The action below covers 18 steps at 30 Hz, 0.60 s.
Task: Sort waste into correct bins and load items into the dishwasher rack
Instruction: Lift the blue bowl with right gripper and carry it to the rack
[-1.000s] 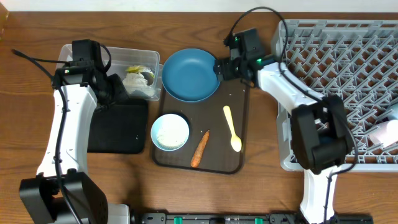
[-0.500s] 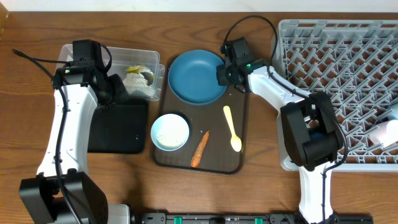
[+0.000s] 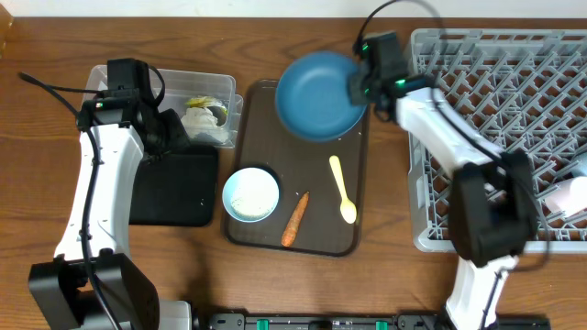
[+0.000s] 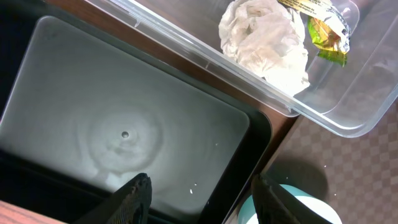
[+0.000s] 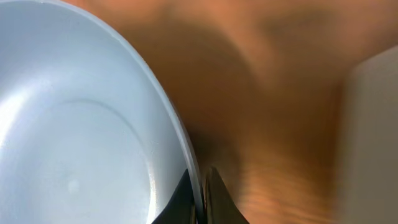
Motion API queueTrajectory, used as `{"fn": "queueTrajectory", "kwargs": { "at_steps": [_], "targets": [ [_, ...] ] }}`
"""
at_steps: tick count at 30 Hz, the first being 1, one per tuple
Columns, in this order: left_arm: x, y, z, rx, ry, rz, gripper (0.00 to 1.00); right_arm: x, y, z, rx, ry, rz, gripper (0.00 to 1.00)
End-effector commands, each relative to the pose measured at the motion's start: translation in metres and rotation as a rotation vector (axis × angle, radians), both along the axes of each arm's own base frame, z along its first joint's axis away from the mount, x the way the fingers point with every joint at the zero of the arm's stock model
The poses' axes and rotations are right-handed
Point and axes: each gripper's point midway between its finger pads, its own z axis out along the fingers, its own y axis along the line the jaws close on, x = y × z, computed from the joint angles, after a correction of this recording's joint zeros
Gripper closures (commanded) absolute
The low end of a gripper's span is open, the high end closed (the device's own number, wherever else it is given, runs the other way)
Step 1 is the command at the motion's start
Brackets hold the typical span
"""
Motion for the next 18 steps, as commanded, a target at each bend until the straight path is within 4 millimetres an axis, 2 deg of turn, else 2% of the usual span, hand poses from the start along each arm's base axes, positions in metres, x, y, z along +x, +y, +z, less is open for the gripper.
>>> {"fn": "queueTrajectory", "kwargs": {
  "at_steps": [1,5,8,10,14,18],
  "targets": [
    [0.0,0.003,0.009,0.013,-0.025,0.012,0.45,0.01,-0.047,0.097,-0.093,-0.219,-0.061,0.99],
    [0.0,0.003,0.009,0.013,-0.025,0.012,0.45,0.005,-0.093,0.154,-0.187,-0.339,-0.108,0.99],
    [0.0,0.003,0.009,0.013,-0.025,0.012,0.45,0.0,-0.149,0.187,-0.329,-0.404,-0.236,1.0],
    [0.0,0.003,0.009,0.013,-0.025,0.012,0.45,-0.003,-0.194,0.202,-0.483,-0.426,-0.336,0.99],
    [0.0,0.003,0.009,0.012,-0.025,0.012,0.45,-0.019,-0.272,0.222,-0.759,-0.395,-0.516,0.99],
    [0.0,0.003,0.009,0.012,-0.025,0.012,0.45,-0.035,-0.337,0.236,-0.903,-0.356,-0.632,0.99]
  ]
}}
